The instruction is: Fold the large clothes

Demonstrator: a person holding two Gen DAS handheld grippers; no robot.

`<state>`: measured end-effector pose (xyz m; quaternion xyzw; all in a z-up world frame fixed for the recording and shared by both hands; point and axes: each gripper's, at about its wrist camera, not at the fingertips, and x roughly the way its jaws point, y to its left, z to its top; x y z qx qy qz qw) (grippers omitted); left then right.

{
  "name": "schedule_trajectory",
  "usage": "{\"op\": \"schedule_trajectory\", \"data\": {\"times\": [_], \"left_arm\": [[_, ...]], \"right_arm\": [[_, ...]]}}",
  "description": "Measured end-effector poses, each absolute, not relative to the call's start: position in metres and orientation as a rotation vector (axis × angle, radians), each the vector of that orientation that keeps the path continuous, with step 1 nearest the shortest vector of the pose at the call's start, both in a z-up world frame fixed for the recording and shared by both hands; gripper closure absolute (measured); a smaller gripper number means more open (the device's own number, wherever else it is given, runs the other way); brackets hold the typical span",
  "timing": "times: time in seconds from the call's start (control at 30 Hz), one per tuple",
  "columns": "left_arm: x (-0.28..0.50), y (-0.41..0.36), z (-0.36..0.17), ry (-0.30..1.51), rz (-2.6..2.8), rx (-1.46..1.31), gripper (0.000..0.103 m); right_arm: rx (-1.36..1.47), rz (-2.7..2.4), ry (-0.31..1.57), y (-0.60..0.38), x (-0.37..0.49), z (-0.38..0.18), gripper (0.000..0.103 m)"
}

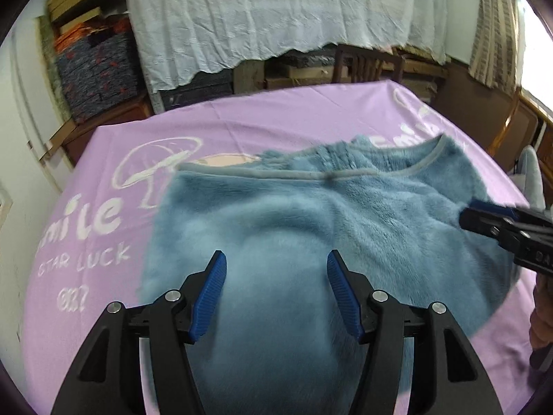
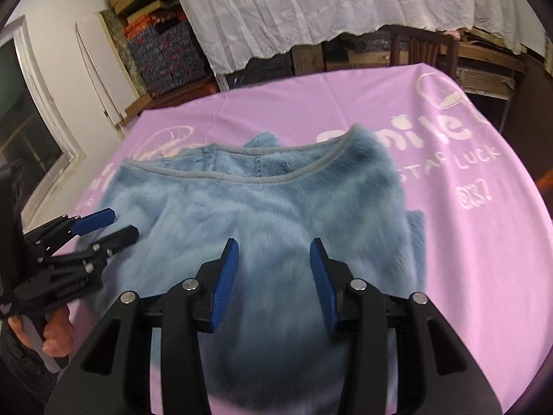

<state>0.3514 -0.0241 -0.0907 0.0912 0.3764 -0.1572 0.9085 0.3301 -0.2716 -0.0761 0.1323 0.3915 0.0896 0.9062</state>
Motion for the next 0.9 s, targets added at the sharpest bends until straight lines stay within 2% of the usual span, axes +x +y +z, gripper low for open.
{"op": "schedule_trajectory", "data": {"times": [0.17, 0.43, 0.57, 0.67, 0.9], "left_arm": [[0.333, -0.006, -0.079, 0.764, -0.3, 0.118, 0.042], [0.331, 0.011, -0.104, 0.84, -0.26, 0.093, 0.041], [0.332, 0.008, -0.113, 0.835, -0.244, 0.144, 0.032], [0.334, 0.004, -0.119, 0.826, -0.225, 0.174, 0.029], [0.335, 0.006, -0.119, 0.825, -0.22, 0.174, 0.028]], "right_arm": [[0.359, 0.216, 0.759, -0.276, 0.296, -0.065, 0.061], [0.421, 0.262, 0.768, -0.278, 0.273, -0.071, 0.061], [0.488, 0.258, 0.86, -0.295, 0.282, -0.094, 0.063], [0.515, 0.259, 0.882, -0.3, 0.286, -0.103, 0.07], [0.446, 0.229, 0.872, -0.291, 0.283, -0.101, 0.068]]}}
